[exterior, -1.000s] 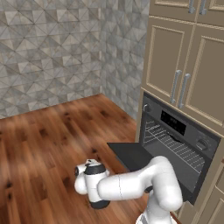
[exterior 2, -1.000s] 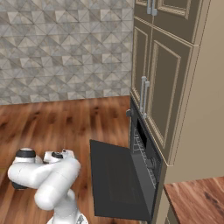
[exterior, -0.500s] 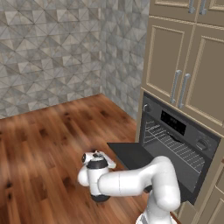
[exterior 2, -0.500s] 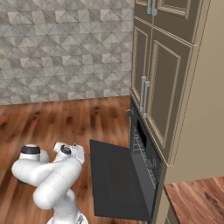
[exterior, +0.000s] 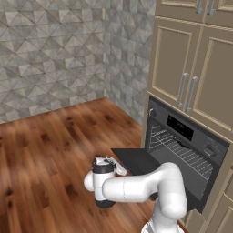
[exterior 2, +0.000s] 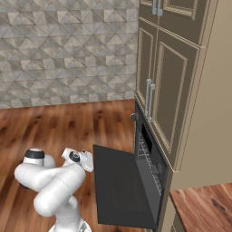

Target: Place the fish on the rack of the oven, and slide the rack back inside. Close the oven door.

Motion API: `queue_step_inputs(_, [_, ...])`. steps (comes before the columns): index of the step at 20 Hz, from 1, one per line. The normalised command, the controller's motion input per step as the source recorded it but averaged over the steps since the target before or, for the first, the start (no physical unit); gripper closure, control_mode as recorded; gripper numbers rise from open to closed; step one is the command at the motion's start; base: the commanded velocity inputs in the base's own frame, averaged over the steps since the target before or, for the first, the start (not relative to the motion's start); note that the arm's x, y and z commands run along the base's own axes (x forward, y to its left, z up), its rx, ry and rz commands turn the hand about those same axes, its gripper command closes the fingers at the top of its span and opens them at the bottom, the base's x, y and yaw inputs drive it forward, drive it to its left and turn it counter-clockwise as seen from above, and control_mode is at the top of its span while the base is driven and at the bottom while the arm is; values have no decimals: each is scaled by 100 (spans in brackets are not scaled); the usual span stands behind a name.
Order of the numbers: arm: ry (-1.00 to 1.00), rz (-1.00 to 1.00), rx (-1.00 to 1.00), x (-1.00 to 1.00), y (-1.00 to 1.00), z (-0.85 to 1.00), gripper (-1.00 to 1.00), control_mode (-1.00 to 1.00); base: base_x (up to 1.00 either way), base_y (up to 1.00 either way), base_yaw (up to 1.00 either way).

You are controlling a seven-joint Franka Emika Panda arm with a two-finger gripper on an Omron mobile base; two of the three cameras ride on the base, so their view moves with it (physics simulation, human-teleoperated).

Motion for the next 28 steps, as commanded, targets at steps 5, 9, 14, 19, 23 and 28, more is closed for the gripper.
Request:
queue_step_inputs(5, [-11, -8, -22, -49, -6, -100, -100, -100, 0, 0, 0])
queue_step_inputs(9, [-11, -7, -22, -65, -19, -100, -100, -100, 0, 0, 0])
queue_step_inputs(14, [-37, -13, -23, -58, -58, -81, -100, -100, 0, 0, 0])
queue_step_inputs(19, [-43, -16, -21, -7, -87, -24, -100, -100, 0, 0, 0])
queue_step_inputs(23, [-46, -15, -21, 0, -90, -1, -100, -100, 0, 0, 0])
queue_step_inputs(28, [-37, -15, -20, 1, -99, 1, -100, -100, 0, 0, 0])
